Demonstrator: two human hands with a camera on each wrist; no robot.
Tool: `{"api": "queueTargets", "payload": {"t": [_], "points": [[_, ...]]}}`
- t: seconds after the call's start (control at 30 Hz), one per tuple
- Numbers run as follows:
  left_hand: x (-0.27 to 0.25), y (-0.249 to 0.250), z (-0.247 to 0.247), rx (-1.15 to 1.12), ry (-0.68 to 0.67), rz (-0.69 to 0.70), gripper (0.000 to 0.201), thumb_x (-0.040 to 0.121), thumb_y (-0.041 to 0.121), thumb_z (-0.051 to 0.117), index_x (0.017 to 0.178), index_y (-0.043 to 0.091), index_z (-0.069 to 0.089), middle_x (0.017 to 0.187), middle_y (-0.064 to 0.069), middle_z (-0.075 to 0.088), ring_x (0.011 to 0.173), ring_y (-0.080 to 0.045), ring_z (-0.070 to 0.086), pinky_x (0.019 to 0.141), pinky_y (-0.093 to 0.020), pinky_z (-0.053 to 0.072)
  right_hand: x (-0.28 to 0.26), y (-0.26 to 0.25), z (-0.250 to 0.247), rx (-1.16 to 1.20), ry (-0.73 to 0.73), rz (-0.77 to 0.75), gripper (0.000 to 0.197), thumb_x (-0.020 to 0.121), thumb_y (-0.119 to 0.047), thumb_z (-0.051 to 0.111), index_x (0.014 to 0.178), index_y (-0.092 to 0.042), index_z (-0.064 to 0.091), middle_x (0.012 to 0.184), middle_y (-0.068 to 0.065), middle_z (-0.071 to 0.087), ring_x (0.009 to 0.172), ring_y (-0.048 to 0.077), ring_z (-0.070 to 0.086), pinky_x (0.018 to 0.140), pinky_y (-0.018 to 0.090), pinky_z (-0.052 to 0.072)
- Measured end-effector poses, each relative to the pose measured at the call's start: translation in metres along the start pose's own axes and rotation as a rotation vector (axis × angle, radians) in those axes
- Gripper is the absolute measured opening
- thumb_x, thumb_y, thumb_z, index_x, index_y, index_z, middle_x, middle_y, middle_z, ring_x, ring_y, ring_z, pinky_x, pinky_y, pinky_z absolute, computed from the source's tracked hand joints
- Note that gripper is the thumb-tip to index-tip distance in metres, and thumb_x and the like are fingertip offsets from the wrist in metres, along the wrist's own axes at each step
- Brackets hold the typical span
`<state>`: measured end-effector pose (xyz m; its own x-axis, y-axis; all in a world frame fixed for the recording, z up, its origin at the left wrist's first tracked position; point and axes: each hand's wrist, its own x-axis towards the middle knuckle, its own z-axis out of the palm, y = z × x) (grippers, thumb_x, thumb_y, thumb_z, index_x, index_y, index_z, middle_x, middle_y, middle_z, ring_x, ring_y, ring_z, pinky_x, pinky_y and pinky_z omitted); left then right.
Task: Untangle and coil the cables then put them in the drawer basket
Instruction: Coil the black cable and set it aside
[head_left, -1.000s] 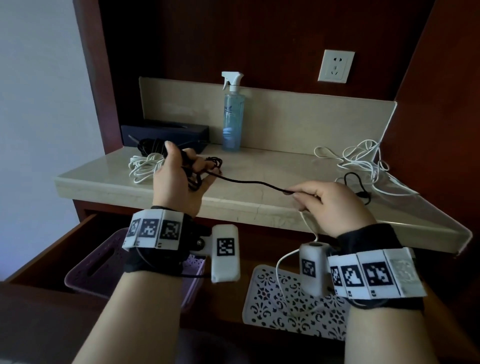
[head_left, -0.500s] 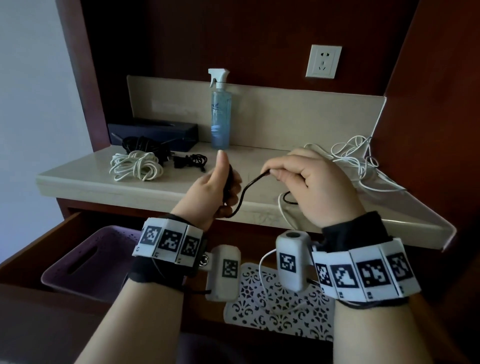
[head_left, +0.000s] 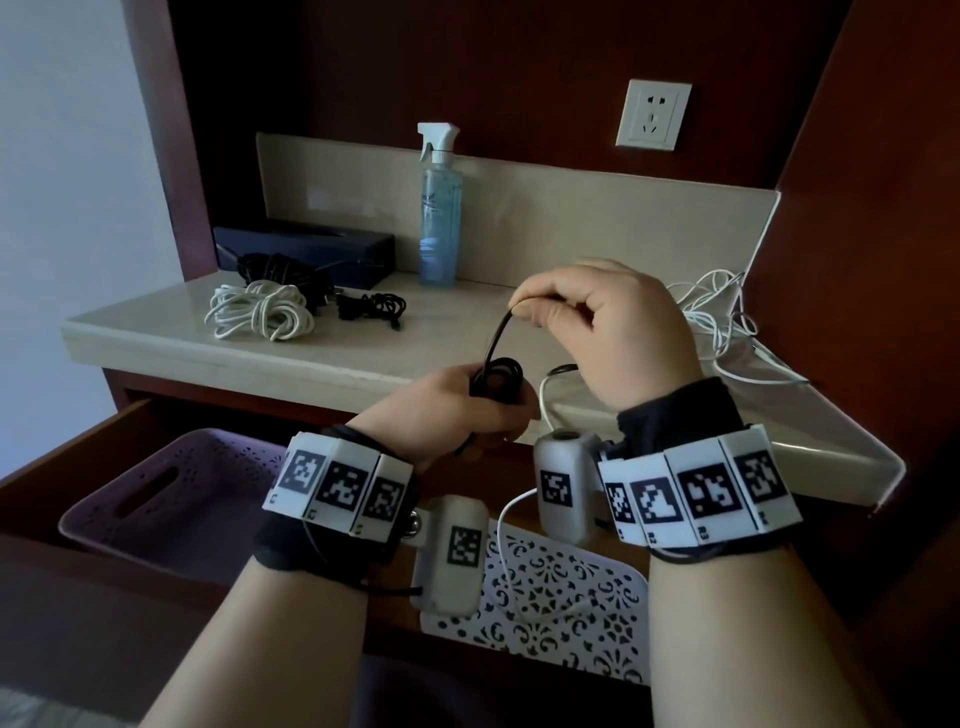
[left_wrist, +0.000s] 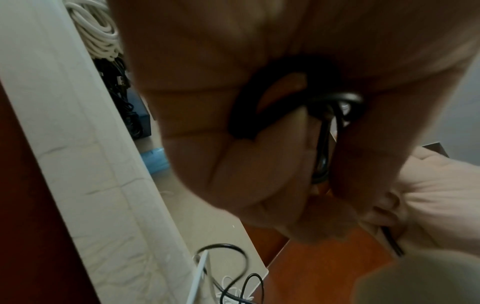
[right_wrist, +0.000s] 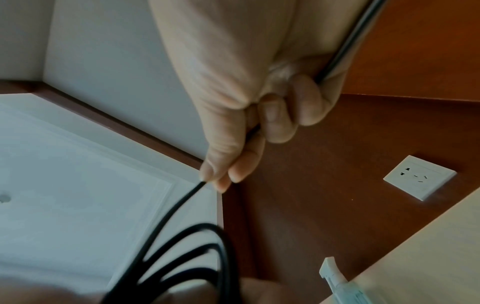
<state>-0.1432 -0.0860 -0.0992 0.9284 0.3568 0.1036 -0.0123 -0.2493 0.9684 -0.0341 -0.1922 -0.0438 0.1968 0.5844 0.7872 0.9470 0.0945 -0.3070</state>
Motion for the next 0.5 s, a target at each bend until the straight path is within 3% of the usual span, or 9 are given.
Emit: {"api": "queueTargets", "payload": {"t": [0.07,0.2,0.3,0.37,0.5], "points": [[0.0,0.0,0.001,-0.052,-0.007,-0.003,0.01,0.089,0.009,0.056,0.083,0.013,0.062,0.064,0.0,0.057,0.048,-0.008,0.044,0.043,-0.016,0.034,0.003,0.002,-0.001,-0.007,0.04,-0.009,0.018,0.077,-0.036,0.061,0.079,-0.021,0.072,0.078,-0.011,0.064,0.075,0.012,0.058,0.067,0.037,0.049],[-0.002,0.003,0.001,-0.128,-0.011,-0.015,0.026,0.092,0.031,0.049,0.083,0.009,0.061,0.063,0.0,0.059,0.054,-0.013,0.047,0.047,-0.02,0.036,0.008,-0.001,0.002,-0.056,0.12,-0.044,0.016,0.079,-0.036,0.064,0.079,-0.023,0.072,0.077,-0.007,0.066,0.07,0.01,0.055,0.062,0.033,0.047],[-0.003,0.003,-0.003,-0.215,-0.016,-0.013,0.035,0.089,0.039,0.048,0.08,0.009,0.062,0.061,-0.005,0.055,0.048,-0.016,0.042,0.039,-0.02,0.034,0.011,-0.004,0.008,-0.083,0.123,-0.05,0.017,0.08,-0.037,0.062,0.08,-0.024,0.072,0.076,-0.01,0.065,0.068,0.008,0.053,0.06,0.029,0.044],[-0.003,0.002,-0.007,-0.224,-0.049,0.01,0.031,0.088,0.038,0.053,0.079,0.011,0.063,0.062,-0.008,0.052,0.046,-0.019,0.038,0.036,-0.02,0.032,0.012,0.0,0.011,-0.085,0.114,-0.024,0.018,0.082,-0.036,0.06,0.082,-0.023,0.072,0.075,-0.011,0.063,0.068,0.009,0.052,0.06,0.027,0.042],[-0.005,0.002,-0.019,-0.394,-0.072,0.048,0.023,0.083,0.026,0.046,0.091,0.006,0.054,0.062,-0.007,0.053,0.043,-0.012,0.041,0.034,-0.018,0.031,0.011,0.011,0.015,-0.063,0.003,0.049,0.018,0.091,-0.019,0.054,0.096,-0.018,0.071,0.08,-0.003,0.062,0.079,0.014,0.056,0.072,0.029,0.043]]}}
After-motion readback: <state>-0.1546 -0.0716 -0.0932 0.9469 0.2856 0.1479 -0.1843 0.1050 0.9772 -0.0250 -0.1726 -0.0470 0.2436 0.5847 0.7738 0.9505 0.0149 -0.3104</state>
